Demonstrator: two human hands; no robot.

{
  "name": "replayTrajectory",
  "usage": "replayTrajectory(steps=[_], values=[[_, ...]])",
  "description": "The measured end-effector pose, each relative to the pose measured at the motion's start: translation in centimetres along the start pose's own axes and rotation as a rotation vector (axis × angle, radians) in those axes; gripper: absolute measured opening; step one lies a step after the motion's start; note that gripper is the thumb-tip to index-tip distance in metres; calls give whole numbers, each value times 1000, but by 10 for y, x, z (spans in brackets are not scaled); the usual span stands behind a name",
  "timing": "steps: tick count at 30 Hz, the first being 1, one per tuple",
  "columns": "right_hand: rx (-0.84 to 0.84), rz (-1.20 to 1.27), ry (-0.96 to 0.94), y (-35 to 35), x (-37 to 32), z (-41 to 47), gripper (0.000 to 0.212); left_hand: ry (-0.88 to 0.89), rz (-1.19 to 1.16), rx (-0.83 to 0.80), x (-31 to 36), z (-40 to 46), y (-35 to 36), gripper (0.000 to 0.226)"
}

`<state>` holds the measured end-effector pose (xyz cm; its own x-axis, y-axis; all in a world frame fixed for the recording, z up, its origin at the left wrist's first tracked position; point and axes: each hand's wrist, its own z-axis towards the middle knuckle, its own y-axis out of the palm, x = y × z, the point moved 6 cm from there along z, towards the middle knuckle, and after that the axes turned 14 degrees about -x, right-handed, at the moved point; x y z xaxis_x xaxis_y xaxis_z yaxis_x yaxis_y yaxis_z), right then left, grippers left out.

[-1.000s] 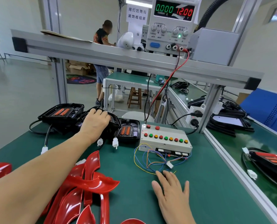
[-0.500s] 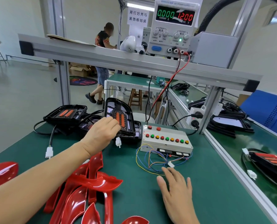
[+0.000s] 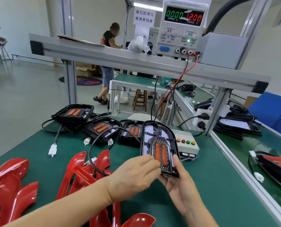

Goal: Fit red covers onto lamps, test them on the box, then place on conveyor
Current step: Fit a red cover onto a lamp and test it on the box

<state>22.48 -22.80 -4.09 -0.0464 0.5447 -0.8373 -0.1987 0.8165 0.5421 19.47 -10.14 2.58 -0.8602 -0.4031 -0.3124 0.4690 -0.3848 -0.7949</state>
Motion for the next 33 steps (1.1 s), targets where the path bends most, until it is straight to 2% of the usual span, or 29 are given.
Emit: replayTrajectory(steps=[4, 5, 8, 10, 11, 13, 16, 18, 21, 23, 28, 33], values=[[129, 29, -11, -16, -8, -5, 42, -16, -34, -67, 1, 4, 10, 14], [165, 26, -26, -20, -10, -7, 38, -53, -39, -100, -1, 3, 15, 21], [265, 43, -73, -32, -17, -13, 31, -232, -54, -266, -14, -7, 29, 93], [322, 52, -100, -39, -22, -18, 29, -339, -46, -357, -23, -13, 34, 110], [345, 61, -109, -42, -24, -21, 28, -384, -39, -399, -29, -15, 36, 109], [377, 74, -120, -48, -26, -27, 26, -420, -76, -484, -39, -20, 40, 86], [413, 47, -114, -56, -28, -38, 24, -354, -87, -546, -43, -22, 50, 41], [439, -12, -109, -62, -32, -46, 22, -329, -178, -569, -43, -21, 59, 29], [493, -127, -87, -70, -34, -58, 18, -289, -214, -741, -43, -22, 79, 33], [501, -228, -61, -74, -35, -66, 18, -266, -317, -820, -43, -22, 89, 33], [442, -436, 39, -78, -33, -73, 22, -410, -753, -745, -51, -22, 91, 34], [530, -620, 56, -84, -40, -68, 21, -518, -830, -707, -50, -20, 78, 37]])
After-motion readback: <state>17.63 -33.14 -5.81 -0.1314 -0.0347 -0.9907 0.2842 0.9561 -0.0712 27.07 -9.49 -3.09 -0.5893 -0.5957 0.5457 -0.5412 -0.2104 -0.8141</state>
